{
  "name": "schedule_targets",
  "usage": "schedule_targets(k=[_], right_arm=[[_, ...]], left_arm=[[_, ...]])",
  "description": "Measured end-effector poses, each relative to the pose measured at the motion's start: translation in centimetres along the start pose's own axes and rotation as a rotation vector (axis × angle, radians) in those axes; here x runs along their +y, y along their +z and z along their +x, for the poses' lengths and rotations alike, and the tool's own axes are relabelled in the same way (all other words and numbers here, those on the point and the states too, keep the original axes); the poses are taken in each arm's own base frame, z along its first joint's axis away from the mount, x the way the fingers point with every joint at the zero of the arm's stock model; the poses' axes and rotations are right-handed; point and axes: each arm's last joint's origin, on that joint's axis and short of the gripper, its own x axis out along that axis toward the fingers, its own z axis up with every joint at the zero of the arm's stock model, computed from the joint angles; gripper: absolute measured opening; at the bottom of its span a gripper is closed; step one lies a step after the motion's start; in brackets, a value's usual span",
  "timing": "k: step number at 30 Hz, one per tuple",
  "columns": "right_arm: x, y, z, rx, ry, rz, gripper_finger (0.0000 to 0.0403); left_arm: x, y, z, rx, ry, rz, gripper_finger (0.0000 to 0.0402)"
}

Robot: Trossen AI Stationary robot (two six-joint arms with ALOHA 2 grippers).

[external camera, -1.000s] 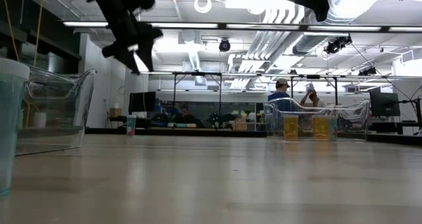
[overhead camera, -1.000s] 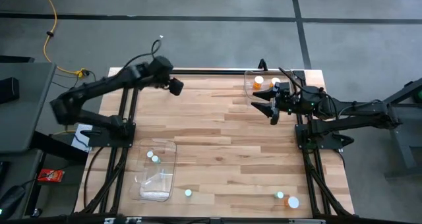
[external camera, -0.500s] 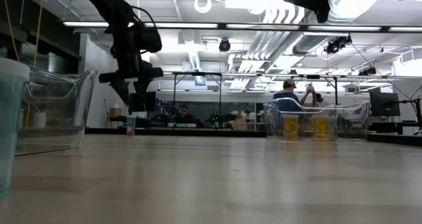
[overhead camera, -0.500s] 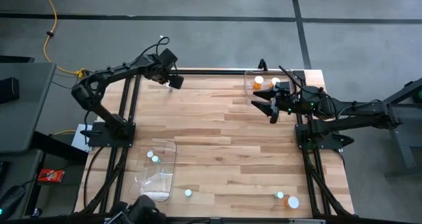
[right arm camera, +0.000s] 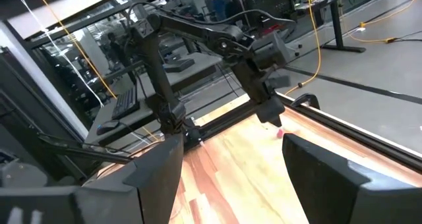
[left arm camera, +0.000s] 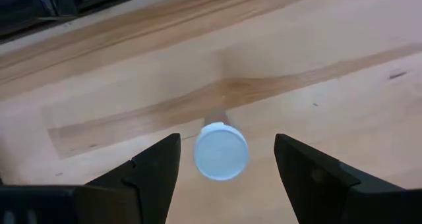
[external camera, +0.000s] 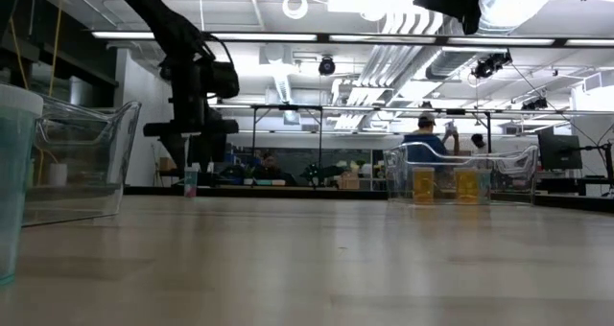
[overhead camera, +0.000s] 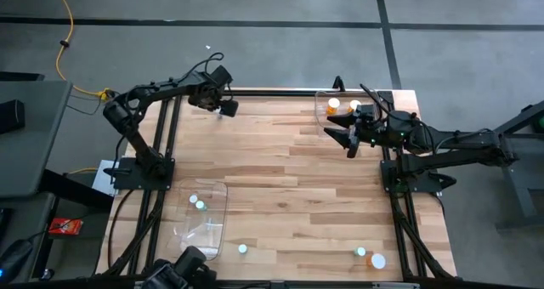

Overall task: Pick and place medicine bottles into bin by pill shape (circle, oval)
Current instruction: Put the green capsule bottle into the top transparent bin

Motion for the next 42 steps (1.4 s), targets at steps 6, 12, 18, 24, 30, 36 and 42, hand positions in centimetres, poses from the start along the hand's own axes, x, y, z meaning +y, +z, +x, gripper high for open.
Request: schedule_targets(k=[6,12,18,24,30,36,42], right_arm=[[0.0,0.0,0.0,0.0,-0.001,0.0,0.0252],[0.0,0.0,0.0,0.0,0.0,0.0,0.0252],[0.0,0.0,0.0,0.0,0.0,0.015,0.0252],[0.0,0.0,0.0,0.0,0.0,0.022,0.0252],[0.0,0.0,0.0,0.0,0.0,0.022,0.0252],[0.0,0.0,0.0,0.0,0.0,0.021,0.0252],[0.0,0.0,0.0,0.0,0.0,0.019,0.0252]], left_arm=[[0.0,0.1,0.3,-0.004,0.019,-0.014,0.0226],[0.0,0.3,0.3,-0.029,0.037,-0.017,0.0172],[0.0,0.3,0.3,-0.034,0.035,-0.016,0.0114],[0.0,0.2,0.3,-0.025,0.038,0.008,0.0093],[0.0,0.1,-0.1,-0.024,0.019,0.027,0.0104],[0.3,-0.3,-3.7,-0.093,-0.129,0.085,0.0101],[0.2,-3.2,-10.2,-0.201,-0.337,0.202,0.0102]])
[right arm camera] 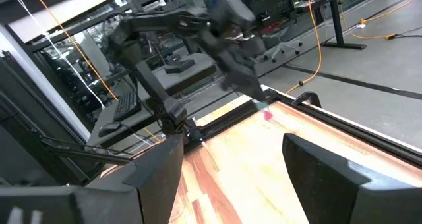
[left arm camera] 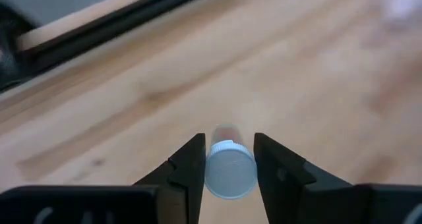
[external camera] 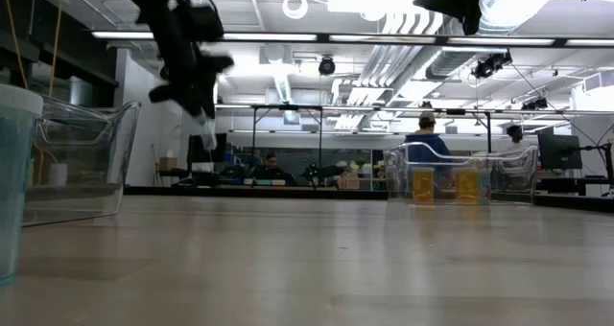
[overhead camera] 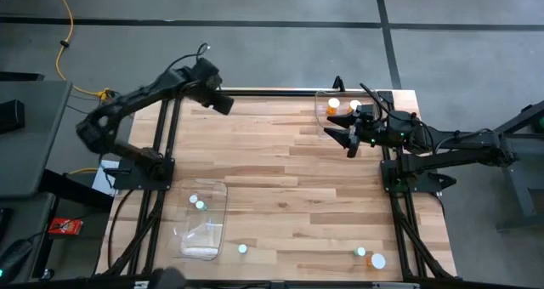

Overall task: Pick and place medicine bottles into bin by pill shape (circle, oval)
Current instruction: Put the green capsule bottle into the top transparent bin

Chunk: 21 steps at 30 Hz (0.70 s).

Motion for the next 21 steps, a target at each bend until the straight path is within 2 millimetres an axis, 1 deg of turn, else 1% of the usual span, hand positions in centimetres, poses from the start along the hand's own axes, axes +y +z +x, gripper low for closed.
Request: schedule_targets(k=[3,6,9,12,15,18,21], right_arm=[[0.0,0.0,0.0,0.0,0.0,0.0,0.0252],[0.0,0.0,0.0,0.0,0.0,0.004,0.0252],[0.0,0.0,0.0,0.0,0.001,0.017,0.0252],[0.1,0.0,0.0,0.01,0.021,0.031,0.0252],[0.2,-0.1,0.0,0.027,0.061,0.036,0.0252],[0.3,-0.1,0.0,0.039,0.086,0.036,0.0252],[0.3,-0.1,0.0,0.039,0.086,0.036,0.0252]], left_arm=[[-2.3,-1.8,-3.3,-0.042,-0.134,0.103,0.0103],[-4.8,-3.8,-6.4,-0.119,-0.265,0.189,0.0103],[-7.2,-5.3,-9.3,-0.258,-0.385,0.261,0.0103],[-9.0,-6.6,-11.4,-0.46,-0.499,0.274,0.0103],[-10.4,-7.7,-12.0,-0.631,-0.611,0.253,0.0103],[-11.5,-9.0,-11.2,-0.716,-0.707,0.229,0.0103],[-12.1,-9.7,-10.5,-0.763,-0.745,0.216,0.0104]])
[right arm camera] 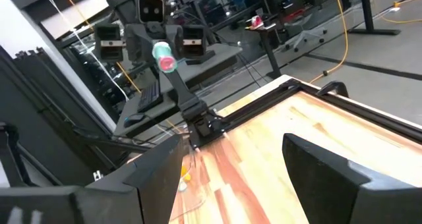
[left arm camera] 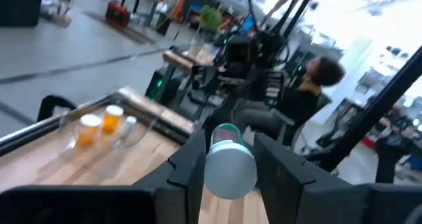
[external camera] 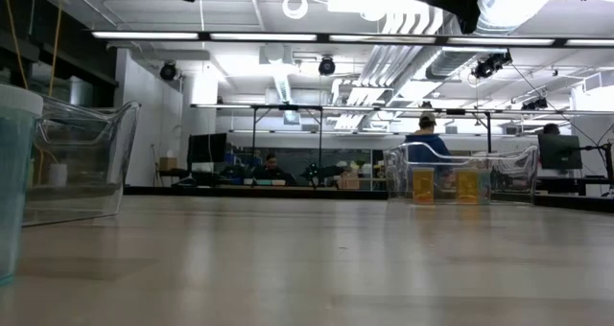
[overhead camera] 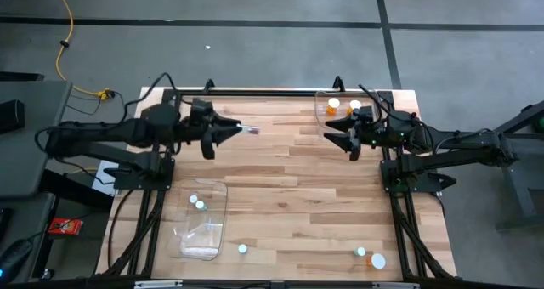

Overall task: Pick and place medicine bottles into bin by pill shape (circle, oval)
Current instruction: Put the green capsule bottle into the top transparent bin

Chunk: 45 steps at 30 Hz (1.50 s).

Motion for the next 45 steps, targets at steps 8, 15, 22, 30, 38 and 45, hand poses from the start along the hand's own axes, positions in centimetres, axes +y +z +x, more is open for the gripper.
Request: schedule_targets(k=[8,15,22,30,38,45], right_arm=[[0.0,0.0,0.0,0.0,0.0,-0.002,0.0252],[0.0,0.0,0.0,-0.001,-0.001,-0.002,0.0252],[0.0,0.0,0.0,0.002,-0.003,-0.002,0.0252],[-0.1,0.0,0.0,-0.003,-0.029,-0.003,0.0252],[-0.2,-0.4,0.5,0.018,-0.048,-0.003,0.0252],[-0.4,-1.0,1.5,0.056,-0.065,-0.001,0.0252]], left_arm=[[-0.1,0.0,0.0,0.019,-0.005,0.002,0.0104],[-2.5,0.6,-1.6,0.404,-0.069,0.074,0.0104],[-7.0,-3.2,-4.0,0.843,-0.097,0.162,0.0104],[-9.3,-12.0,-5.4,1.09,-0.012,0.444,0.0104],[-7.4,-18.6,-5.0,1.251,0.133,0.624,0.0104],[-7.2,-19.9,-3.9,1.238,0.12,0.596,0.0104]])
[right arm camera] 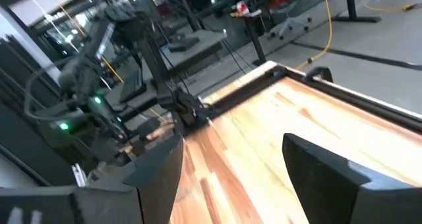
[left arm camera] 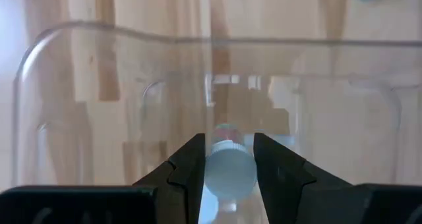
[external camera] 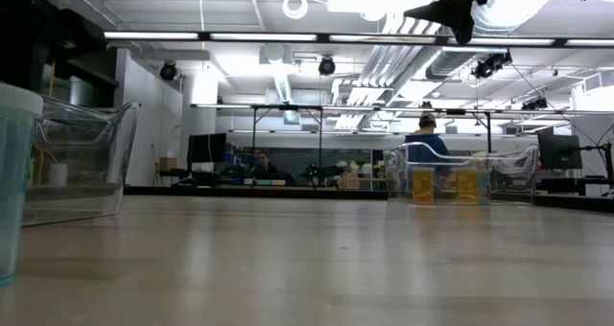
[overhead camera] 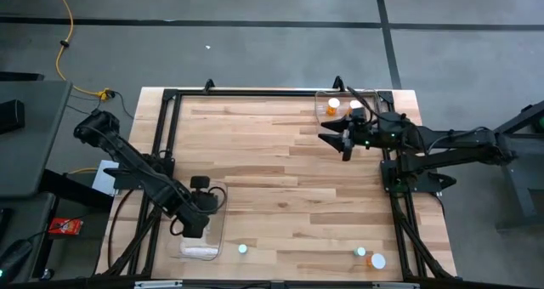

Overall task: Pick and place medicine bottles into bin by pill shape (circle, oval)
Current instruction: Put the green capsule bottle into the top transparent bin

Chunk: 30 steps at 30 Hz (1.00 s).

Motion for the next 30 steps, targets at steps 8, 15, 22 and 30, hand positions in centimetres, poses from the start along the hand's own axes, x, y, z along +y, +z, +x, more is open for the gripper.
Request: schedule_targets(k=[8,15,22,30], right_arm=[[0.0,-0.3,0.7,0.012,-0.005,-0.009,0.0252],[0.0,-0.2,0.7,-0.001,0.001,-0.008,0.0252],[0.0,-0.1,0.7,-0.007,0.005,-0.008,0.0252],[0.0,-0.1,0.7,-0.008,0.005,-0.009,0.0252]], left_arm=[[-0.2,0.0,0.6,0.029,0.007,0.0,0.0111],[-0.4,0.1,1.5,0.063,0.012,-0.004,0.0141],[-0.7,0.5,2.6,0.092,-0.013,-0.023,0.0161],[0.5,1.8,0.1,0.048,-0.075,-0.081,0.0174]])
